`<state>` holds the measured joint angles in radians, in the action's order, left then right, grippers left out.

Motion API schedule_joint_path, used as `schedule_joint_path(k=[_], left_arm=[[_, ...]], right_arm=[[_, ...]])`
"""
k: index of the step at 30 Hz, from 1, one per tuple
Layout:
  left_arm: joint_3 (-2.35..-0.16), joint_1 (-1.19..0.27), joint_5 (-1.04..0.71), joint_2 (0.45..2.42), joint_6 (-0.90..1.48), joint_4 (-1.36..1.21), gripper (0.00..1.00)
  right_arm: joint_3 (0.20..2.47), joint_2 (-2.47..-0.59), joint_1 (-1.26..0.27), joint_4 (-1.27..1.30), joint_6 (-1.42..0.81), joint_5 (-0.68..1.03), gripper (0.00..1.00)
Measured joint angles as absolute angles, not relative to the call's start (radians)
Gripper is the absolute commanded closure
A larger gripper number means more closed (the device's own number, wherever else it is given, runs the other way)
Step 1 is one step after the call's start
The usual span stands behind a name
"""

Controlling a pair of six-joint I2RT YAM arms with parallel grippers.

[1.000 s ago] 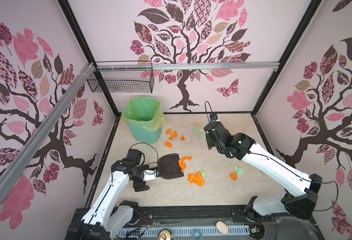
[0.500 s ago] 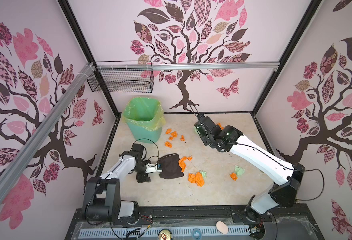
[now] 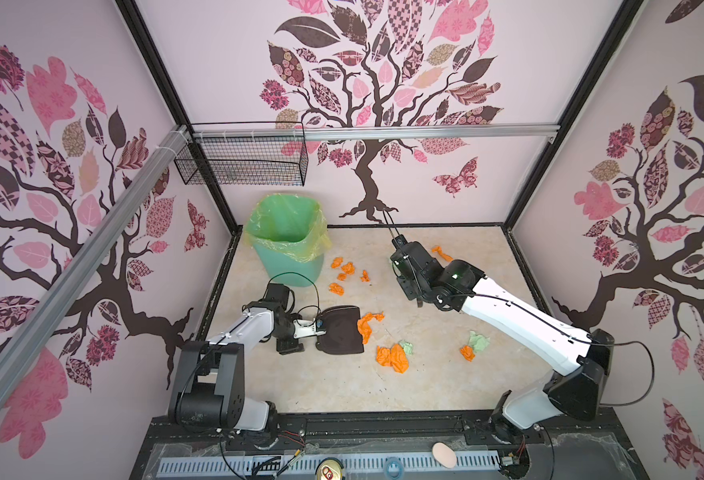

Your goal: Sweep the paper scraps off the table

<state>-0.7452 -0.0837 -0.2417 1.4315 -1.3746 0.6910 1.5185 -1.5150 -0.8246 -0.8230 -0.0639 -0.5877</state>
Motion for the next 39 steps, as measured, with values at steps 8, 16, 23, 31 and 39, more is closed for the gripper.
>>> schedule_joint_path(k=[8,16,23,31,39], left_arm=[[-0.817,-0.084,-0.270,1.294,-1.386,0.797,0.33],[-0.831,-0.084,-0.224,1.469,-1.438,0.792,0.33],[-0.831,-0.085,-0.201,1.551,-1.453,0.748,0.32],[-0.833,-0.085,-0.203,1.565,-1.452,0.710,0.34],[-0.885,-0.084,-0.225,1.481,-1.452,0.767,0.34]], right_arm=[[1.488,-1.498,-0.825,-0.796,-0.069,-0.578,0.96],[1.471,-1.494,-0.825,-0.789,-0.075,-0.563,0.96],[1.470,-1.467,-0.825,-0.789,-0.079,-0.555,0.96],[1.460,-1.452,-0.825,-0.788,-0.083,-0.543,0.96],[1.447,-1.453,-0.825,-0.780,-0.087,-0.532,0.96]])
